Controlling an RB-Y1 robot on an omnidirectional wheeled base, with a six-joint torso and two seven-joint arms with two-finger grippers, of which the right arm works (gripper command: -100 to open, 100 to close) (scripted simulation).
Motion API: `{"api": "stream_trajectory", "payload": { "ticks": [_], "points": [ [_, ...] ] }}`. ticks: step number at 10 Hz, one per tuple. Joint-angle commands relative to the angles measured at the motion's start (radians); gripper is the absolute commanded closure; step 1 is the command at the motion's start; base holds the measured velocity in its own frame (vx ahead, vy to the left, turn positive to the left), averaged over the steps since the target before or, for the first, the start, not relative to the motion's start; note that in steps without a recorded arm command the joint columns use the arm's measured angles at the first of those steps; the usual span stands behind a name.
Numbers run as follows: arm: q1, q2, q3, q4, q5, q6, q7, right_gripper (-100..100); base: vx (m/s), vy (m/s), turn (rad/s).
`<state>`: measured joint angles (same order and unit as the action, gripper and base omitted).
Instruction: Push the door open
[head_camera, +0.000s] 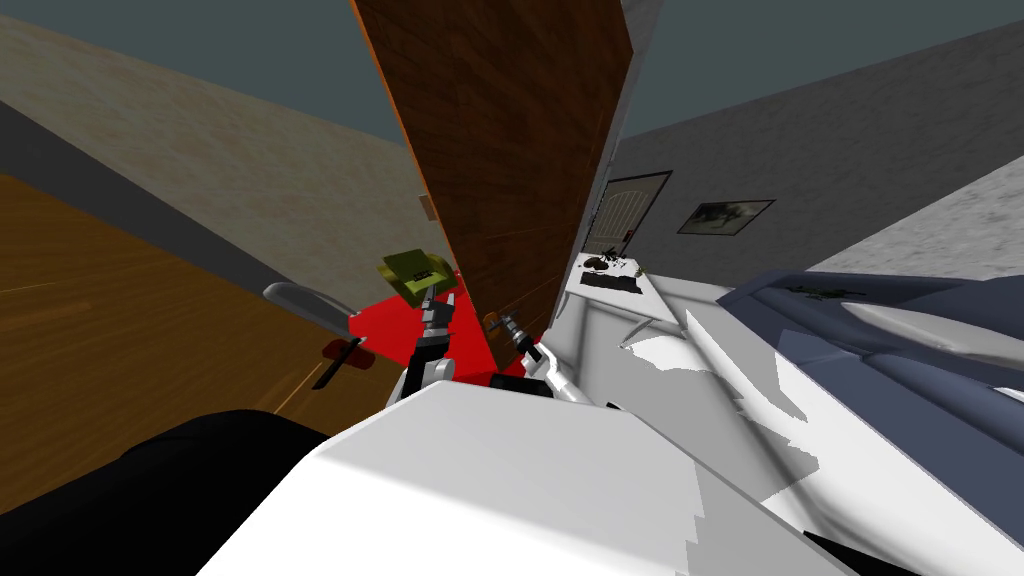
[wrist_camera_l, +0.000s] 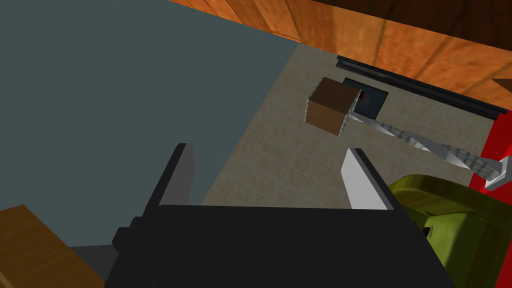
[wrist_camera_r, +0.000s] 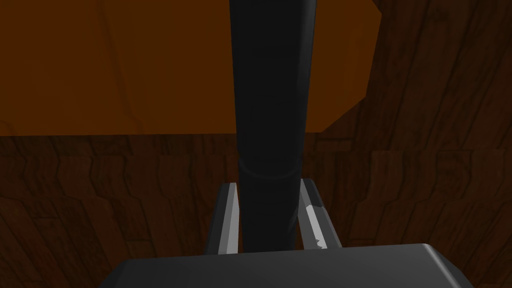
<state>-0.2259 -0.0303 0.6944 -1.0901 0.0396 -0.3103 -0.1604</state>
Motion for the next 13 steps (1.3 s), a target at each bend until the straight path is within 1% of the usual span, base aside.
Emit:
{"api": "stream_trajectory", "payload": {
  "ticks": [1, 2, 4, 13],
  "points": [
    [-0.009, -0.008, -0.029, 0.003, 0.004, -0.001, 0.0, 100, 0.082, 0.099, -0.014],
    [-0.01, -0.012, -0.044, 0.005, 0.008, -0.002, 0.0, 100, 0.099, 0.097, 0.011],
    [-0.01, -0.016, -0.061, 0.008, 0.013, -0.002, -0.001, 100, 0.089, 0.108, -0.003],
    [-0.013, -0.027, -0.148, 0.024, 0.037, -0.006, -0.003, 100, 0.057, 0.064, -0.009]
  ]
}}
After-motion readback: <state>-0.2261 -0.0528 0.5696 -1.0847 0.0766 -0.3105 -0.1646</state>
